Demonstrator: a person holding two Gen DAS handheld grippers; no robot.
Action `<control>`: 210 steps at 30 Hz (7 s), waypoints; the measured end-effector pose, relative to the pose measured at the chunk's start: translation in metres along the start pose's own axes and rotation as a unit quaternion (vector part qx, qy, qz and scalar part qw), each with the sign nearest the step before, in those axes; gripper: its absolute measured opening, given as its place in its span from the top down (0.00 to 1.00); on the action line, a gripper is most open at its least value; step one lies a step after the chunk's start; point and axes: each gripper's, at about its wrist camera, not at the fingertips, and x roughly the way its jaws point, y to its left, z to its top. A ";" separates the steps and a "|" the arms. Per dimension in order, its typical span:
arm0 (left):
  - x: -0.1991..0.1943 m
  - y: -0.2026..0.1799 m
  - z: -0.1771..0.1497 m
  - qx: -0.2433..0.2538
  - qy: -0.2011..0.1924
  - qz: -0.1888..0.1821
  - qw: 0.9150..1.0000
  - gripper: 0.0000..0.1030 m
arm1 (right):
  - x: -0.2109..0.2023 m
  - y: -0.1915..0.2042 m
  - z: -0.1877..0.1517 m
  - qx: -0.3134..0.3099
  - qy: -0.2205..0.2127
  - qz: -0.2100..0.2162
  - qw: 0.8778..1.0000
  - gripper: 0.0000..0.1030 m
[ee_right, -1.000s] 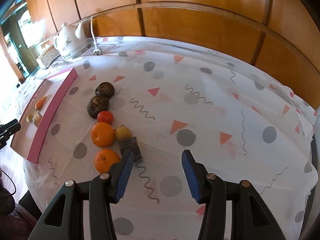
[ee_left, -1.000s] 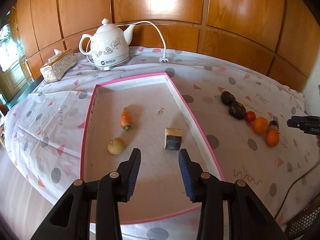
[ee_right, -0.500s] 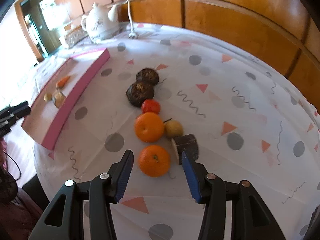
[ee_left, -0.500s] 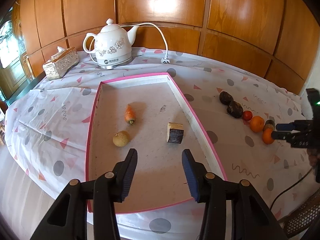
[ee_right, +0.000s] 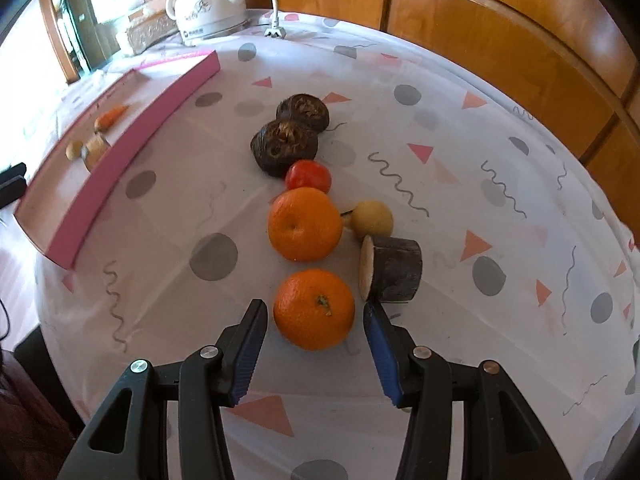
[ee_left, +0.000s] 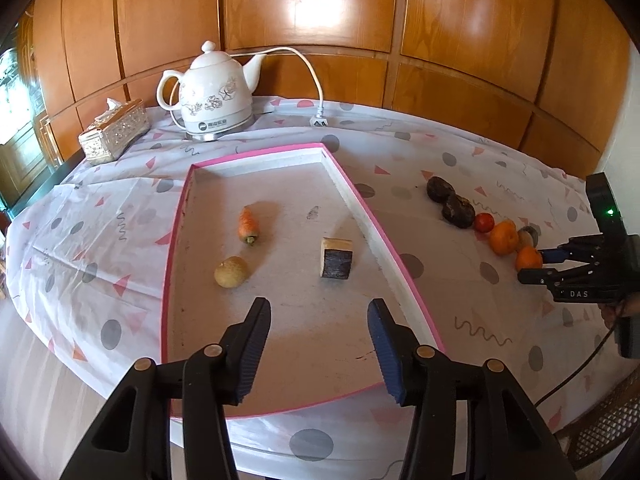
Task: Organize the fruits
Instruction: 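Move the right tool down around the nearest orange, then close the right tool on the orange and lift it, then carry the orange into the pink tray and open the right tool, then move the left tool toward the dark brown round tuber, then close the left tool around the dark brown tuber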
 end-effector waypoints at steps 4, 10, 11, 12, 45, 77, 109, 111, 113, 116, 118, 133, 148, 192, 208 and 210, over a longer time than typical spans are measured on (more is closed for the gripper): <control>0.004 0.002 -0.001 -0.006 0.006 0.001 1.000 0.50 | 0.000 0.003 -0.001 -0.008 0.000 0.002 1.000 0.60; 0.005 0.002 -0.001 -0.011 0.006 0.006 1.000 0.50 | 0.002 -0.001 -0.001 -0.001 0.002 0.006 1.000 0.61; 0.005 0.002 -0.001 -0.011 0.006 0.006 1.000 0.50 | 0.002 0.000 -0.001 -0.001 0.002 0.006 1.000 0.61; 0.005 0.002 -0.001 -0.011 0.005 0.007 1.000 0.50 | 0.002 0.000 -0.002 -0.001 0.002 0.006 1.000 0.61; -0.004 0.051 -0.007 -0.102 -0.009 0.046 0.994 0.29 | -0.029 0.123 0.082 -0.038 -0.080 0.104 0.991 0.62; -0.007 0.046 -0.006 -0.099 -0.006 0.057 0.993 0.13 | -0.053 0.080 0.056 -0.018 -0.110 0.004 0.994 0.39; -0.007 0.007 0.006 -0.047 -0.010 0.040 0.998 0.13 | -0.070 0.004 0.008 0.064 -0.096 -0.054 0.992 0.39; -0.006 0.003 0.007 -0.041 -0.009 0.038 0.998 0.13 | -0.070 0.001 0.007 0.067 -0.095 -0.056 0.992 0.39; -0.005 -0.002 0.008 -0.034 -0.008 0.036 0.999 0.13 | -0.071 -0.001 0.006 0.068 -0.095 -0.058 0.991 0.39; -0.004 -0.010 0.011 -0.024 -0.008 0.031 0.999 0.13 | -0.073 -0.005 0.006 0.070 -0.095 -0.063 0.991 0.39; -0.003 -0.016 0.013 -0.016 -0.008 0.028 0.999 0.13 | -0.075 -0.009 0.005 0.071 -0.094 -0.068 0.991 0.39; 0.010 -0.050 0.020 0.031 0.005 0.012 0.999 0.13 | -0.083 -0.065 -0.010 0.119 -0.080 -0.107 0.984 0.39; 0.028 -0.094 0.034 0.073 0.018 -0.013 0.997 0.13 | -0.080 -0.139 -0.042 0.228 -0.063 -0.148 0.960 0.39; 0.126 -0.132 0.105 0.042 0.079 -0.052 0.995 0.15 | -0.109 -0.257 -0.137 0.549 -0.033 -0.222 0.805 0.39; 0.151 -0.128 0.129 -0.003 0.094 -0.071 0.993 0.20 | -0.153 -0.290 -0.222 0.729 -0.100 -0.219 0.641 0.39; 0.158 -0.131 0.136 -0.004 0.096 -0.074 0.993 0.24 | -0.153 -0.289 -0.214 0.716 -0.093 -0.229 0.653 0.39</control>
